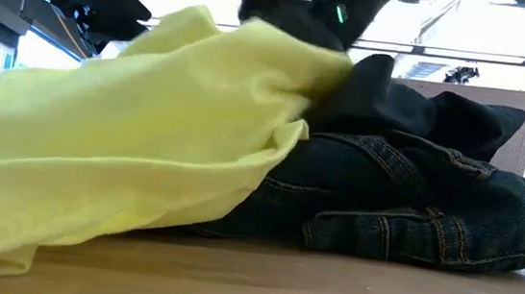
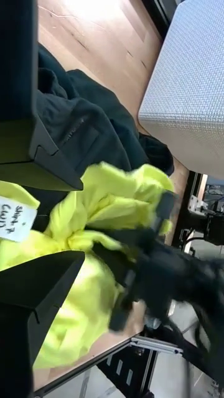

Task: Sort clothes
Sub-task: Put the yellow shirt into the white laundry bin

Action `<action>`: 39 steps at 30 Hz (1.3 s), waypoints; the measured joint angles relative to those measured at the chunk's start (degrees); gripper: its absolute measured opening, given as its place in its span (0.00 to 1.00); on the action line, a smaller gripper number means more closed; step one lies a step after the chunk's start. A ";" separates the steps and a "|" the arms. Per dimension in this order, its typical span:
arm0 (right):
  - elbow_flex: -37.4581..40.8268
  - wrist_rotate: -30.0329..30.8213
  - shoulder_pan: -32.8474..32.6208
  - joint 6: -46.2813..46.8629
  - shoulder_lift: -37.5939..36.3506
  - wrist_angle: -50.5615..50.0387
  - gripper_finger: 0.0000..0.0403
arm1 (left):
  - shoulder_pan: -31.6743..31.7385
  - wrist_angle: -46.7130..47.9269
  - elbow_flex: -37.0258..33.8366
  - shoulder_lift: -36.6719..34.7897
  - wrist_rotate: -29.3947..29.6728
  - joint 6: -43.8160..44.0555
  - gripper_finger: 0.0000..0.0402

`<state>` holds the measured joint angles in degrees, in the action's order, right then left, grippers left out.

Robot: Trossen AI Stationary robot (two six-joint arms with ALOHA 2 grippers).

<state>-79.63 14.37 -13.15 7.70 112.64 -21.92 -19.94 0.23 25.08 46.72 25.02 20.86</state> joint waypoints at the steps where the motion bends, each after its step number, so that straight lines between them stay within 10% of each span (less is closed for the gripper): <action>1: -2.85 1.86 -0.38 -1.86 0.00 -1.99 0.04 | 0.00 0.00 0.00 0.00 0.00 0.00 0.41; 18: -51.72 66.17 -9.59 -15.21 -0.47 -39.10 0.01 | 0.00 -0.09 0.00 0.00 0.02 0.04 0.41; 23: -50.35 67.92 -11.45 -17.53 -6.77 -34.79 0.02 | 0.23 -5.55 0.00 2.98 -1.31 -0.75 0.41; 39: -41.00 39.89 -11.23 -7.44 -16.83 -30.28 0.02 | 11.93 -42.35 4.64 36.85 -24.29 -4.92 0.45</action>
<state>-120.64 54.26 -24.38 0.25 95.81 -52.21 -8.01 -42.12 29.72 83.57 0.72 15.94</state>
